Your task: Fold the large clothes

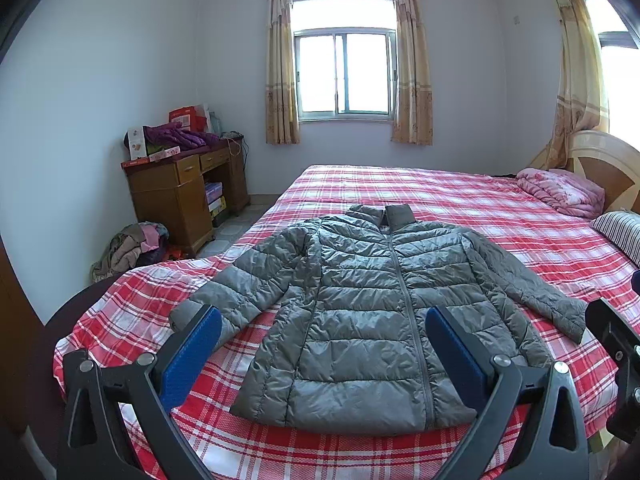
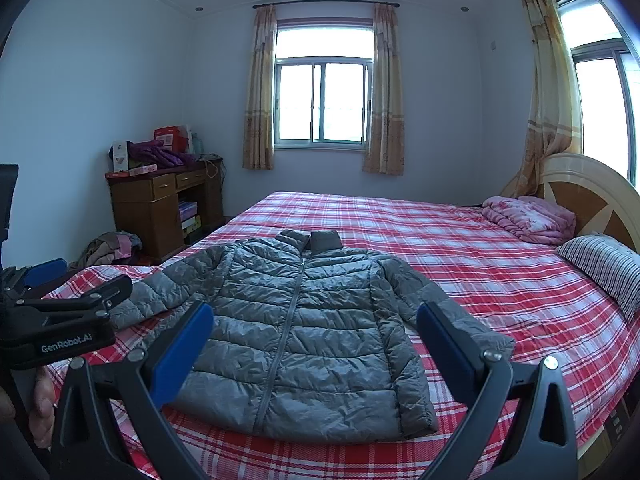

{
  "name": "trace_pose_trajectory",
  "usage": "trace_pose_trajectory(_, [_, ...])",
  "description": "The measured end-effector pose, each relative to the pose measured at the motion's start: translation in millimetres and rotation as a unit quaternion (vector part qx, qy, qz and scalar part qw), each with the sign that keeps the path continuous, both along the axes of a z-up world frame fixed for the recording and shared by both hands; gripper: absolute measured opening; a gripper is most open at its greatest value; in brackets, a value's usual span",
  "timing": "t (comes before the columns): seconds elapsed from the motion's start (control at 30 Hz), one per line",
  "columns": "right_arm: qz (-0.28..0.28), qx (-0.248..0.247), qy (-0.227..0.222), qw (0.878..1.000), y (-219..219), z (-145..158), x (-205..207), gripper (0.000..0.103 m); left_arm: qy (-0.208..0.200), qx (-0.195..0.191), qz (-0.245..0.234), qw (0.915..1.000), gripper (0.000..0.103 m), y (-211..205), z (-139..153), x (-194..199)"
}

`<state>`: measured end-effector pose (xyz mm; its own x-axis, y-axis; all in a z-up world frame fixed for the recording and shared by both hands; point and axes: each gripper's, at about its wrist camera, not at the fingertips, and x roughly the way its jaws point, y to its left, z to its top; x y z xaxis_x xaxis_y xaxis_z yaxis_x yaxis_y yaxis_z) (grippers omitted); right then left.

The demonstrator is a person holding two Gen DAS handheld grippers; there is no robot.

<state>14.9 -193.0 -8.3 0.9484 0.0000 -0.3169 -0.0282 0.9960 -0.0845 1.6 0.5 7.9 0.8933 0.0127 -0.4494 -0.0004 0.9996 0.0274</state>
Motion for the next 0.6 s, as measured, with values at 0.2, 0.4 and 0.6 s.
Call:
trace_pose_trajectory(0.2, [0.000,0.000,0.001,1.000,2,-5,3,0.103,0.002,0.000,0.000,1.0000,0.102,0,0,1])
trace_pose_trajectory(0.4, [-0.001,0.002,0.005,1.000,2,-10,5,0.103,0.010,0.002,0.004,0.9999,0.102,-1,-10,7])
trace_pose_trajectory(0.6, [-0.020,0.007,0.025,0.999,-17,-24,24,0.103,0.033,0.012,0.018,0.9992,0.102,5,-40,34])
